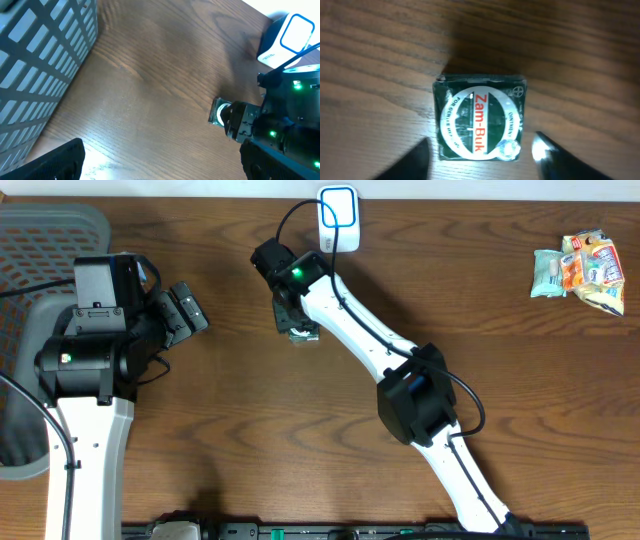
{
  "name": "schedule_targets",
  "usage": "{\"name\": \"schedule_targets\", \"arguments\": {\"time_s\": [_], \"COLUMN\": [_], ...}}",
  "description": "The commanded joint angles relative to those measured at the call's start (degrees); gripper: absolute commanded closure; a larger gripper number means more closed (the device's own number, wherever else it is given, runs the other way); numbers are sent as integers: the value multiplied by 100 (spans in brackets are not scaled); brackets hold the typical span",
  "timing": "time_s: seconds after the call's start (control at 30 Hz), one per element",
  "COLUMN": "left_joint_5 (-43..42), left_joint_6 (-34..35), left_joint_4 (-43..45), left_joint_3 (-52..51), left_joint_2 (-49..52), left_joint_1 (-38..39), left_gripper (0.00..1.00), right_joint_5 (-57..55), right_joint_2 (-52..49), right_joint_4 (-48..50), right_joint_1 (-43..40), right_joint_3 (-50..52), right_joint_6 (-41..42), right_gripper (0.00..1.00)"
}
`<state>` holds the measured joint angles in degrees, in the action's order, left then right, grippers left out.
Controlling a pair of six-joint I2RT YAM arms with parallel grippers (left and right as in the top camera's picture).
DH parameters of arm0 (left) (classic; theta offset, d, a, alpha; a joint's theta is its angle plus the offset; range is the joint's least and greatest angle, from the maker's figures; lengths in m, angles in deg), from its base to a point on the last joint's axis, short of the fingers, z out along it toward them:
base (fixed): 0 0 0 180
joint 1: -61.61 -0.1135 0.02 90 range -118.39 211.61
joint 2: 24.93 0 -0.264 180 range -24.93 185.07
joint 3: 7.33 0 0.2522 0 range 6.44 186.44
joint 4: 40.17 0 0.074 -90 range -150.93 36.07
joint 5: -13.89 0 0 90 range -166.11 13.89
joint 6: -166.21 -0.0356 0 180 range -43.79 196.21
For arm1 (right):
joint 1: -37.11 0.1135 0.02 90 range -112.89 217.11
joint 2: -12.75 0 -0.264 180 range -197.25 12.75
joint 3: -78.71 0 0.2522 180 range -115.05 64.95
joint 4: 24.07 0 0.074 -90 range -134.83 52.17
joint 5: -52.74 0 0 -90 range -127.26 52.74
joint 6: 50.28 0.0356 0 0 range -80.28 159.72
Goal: Scan the item barcode
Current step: 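Lower the right gripper and grasp the green tin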
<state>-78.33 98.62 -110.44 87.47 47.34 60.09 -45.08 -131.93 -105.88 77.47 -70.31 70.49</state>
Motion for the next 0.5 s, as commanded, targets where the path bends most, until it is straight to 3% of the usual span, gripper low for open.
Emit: {"name": "schedule_targets", "arguments": {"time_s": [0.0, 0.17, 0.27, 0.47], "left_joint_5": [52, 55, 55, 55], "left_joint_6": [-76, -76, -76, -76], "left_joint_4": [-4, -4, -4, -4], "left_joint_3": [50, 50, 50, 50], "left_joint_2": [-4, -4, -4, -4], "left_joint_1": [-35, -35, -35, -35], "left_gripper": [2, 2, 2, 2], "right_joint_5": [-258, -258, -254, -260], "right_joint_2": [214, 214, 205, 205], "right_joint_4": [131, 260, 391, 769], "right_joint_1": [74, 160, 236, 402], "right_joint_3": [111, 125, 146, 437], "right_joint_6": [326, 326, 323, 214], "right_gripper": [54, 71, 97, 99]}}
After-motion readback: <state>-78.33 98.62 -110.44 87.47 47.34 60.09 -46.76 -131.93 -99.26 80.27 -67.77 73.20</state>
